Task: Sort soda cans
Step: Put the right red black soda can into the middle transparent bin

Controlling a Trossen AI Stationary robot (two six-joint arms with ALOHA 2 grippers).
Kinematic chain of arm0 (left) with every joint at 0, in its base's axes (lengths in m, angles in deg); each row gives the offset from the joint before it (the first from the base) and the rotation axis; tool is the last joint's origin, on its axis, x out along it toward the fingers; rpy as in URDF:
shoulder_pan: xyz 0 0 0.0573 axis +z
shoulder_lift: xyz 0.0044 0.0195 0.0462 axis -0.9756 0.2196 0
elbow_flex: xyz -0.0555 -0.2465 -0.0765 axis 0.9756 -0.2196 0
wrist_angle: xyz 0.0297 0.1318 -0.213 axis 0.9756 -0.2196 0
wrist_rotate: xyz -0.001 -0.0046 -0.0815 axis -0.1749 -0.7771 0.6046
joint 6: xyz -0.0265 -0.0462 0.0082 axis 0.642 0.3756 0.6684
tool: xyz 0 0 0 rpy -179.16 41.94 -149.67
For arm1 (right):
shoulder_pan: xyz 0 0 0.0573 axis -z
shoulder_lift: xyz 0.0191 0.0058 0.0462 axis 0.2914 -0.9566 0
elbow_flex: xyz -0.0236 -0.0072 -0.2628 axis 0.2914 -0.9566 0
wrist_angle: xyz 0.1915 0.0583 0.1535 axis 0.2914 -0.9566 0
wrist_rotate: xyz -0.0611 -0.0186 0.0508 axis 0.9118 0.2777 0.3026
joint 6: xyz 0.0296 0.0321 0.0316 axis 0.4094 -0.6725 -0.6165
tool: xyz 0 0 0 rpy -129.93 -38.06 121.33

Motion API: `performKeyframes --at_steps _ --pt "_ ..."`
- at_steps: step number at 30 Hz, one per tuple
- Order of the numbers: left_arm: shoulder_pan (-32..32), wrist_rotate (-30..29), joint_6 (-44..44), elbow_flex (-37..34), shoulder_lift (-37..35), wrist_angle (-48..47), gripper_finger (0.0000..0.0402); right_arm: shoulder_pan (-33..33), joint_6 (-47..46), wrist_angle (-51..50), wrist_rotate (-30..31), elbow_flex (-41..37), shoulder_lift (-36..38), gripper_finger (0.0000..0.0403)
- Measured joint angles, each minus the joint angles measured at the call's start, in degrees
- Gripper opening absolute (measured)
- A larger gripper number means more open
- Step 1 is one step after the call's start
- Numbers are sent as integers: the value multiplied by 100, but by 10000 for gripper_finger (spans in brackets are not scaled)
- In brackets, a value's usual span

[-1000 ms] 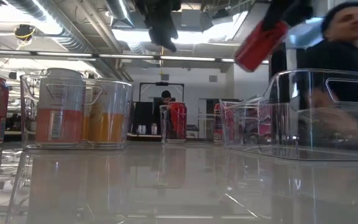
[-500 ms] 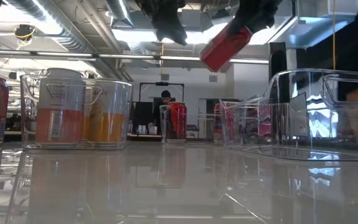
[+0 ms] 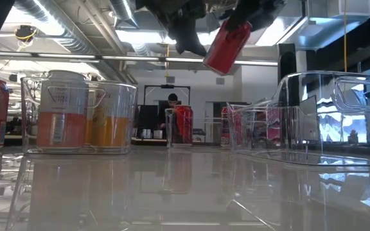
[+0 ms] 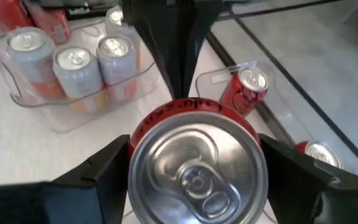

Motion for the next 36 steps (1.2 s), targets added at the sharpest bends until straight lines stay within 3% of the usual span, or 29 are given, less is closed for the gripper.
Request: performKeyframes --at_steps 7,13,18,29,36 --pt "21 2 -44 -2 104 233 4 43 231 372 229 2 1 280" --pt "81 -94 -50 -4 105 259 1 492 306 372 124 13 -46 280" --pt "258 -190 -14 -9 -270 -261 4 1035 333 382 225 -194 -95 280" --pt "589 -260 122 -7 -808 -1156 2 2370 528 860 -587 -764 -749 280" --pt "530 -253 142 -7 -799 -1331 4 2754 540 876 -979 -802 -1406 282"
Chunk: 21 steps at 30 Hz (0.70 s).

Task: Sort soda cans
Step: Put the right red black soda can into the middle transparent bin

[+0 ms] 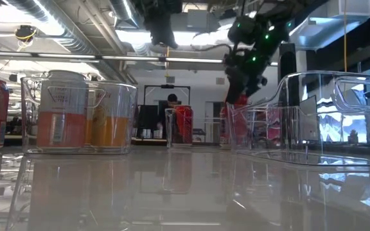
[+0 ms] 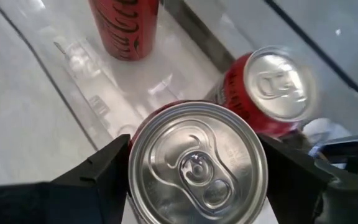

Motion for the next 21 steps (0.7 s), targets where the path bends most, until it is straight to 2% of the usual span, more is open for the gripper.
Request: performKeyframes --at_steps 5,9,16,21 --pt "-2 3 26 0 0 -38 2 60 -196 96 -182 0 -425 285" --pt "2 0 50 0 0 -32 7 54 -271 213 -164 17 -599 304" --pt "1 0 63 0 0 -25 2 52 -204 -106 -250 206 -536 358" --pt "2 -2 65 0 0 -27 5 50 -74 -190 -225 501 -332 375"
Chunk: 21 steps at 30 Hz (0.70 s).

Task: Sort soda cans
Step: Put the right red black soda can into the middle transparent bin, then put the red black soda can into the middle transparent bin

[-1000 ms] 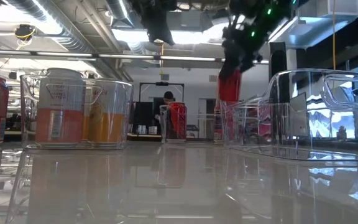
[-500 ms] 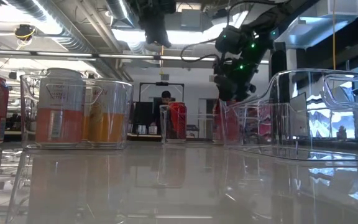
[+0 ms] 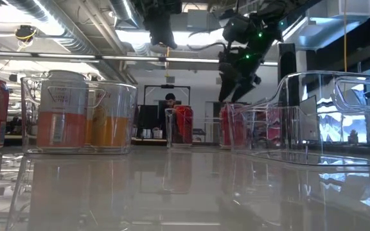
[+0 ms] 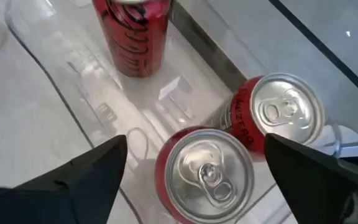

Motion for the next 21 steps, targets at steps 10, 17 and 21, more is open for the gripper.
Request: performKeyframes --at_steps 10,17,21 --pt "-39 -15 -234 2 0 31 59 -344 -2 -1238 -283 899 459 374" --pt "-358 83 402 9 0 -387 201 -1770 43 -1418 -285 884 1100 374" --pt "-850 139 598 9 0 -951 259 -2734 6 -1421 -88 698 1245 374"
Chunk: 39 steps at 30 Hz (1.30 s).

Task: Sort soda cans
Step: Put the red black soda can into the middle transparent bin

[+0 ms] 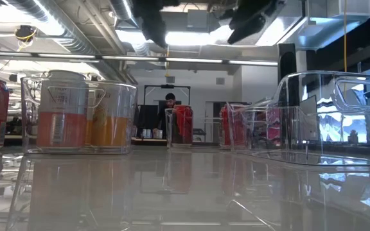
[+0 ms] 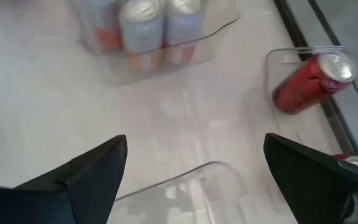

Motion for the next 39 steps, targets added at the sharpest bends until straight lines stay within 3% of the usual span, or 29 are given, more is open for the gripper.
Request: performKeyframes --at_steps 4,10,15,21,27,31,39 --pt "-654 -90 818 -2 -125 -623 279 -785 -293 -33 633 -215 4 374" --pt "-2110 -1205 2614 -2 -557 -1482 280 -1619 -887 -42 1196 -515 4 374" --pt "-3263 -1804 4442 -2 -888 -2007 280 -2073 -1206 51 1455 -651 4 374" --pt "-4173 -2137 6309 -2 -1080 -2083 280 -2394 -1247 177 1477 -703 1 374" --pt "-5194 -2128 8634 -285 -1063 -2080 280 -2697 -1394 192 1450 -707 1 374" --pt "-5853 -1673 10239 -847 -1055 -2103 280 -2836 -1395 289 1455 -707 -20 374" --pt "-6628 -744 11894 -1877 -1062 -2076 280 -2958 -1500 381 1428 -709 -23 374"
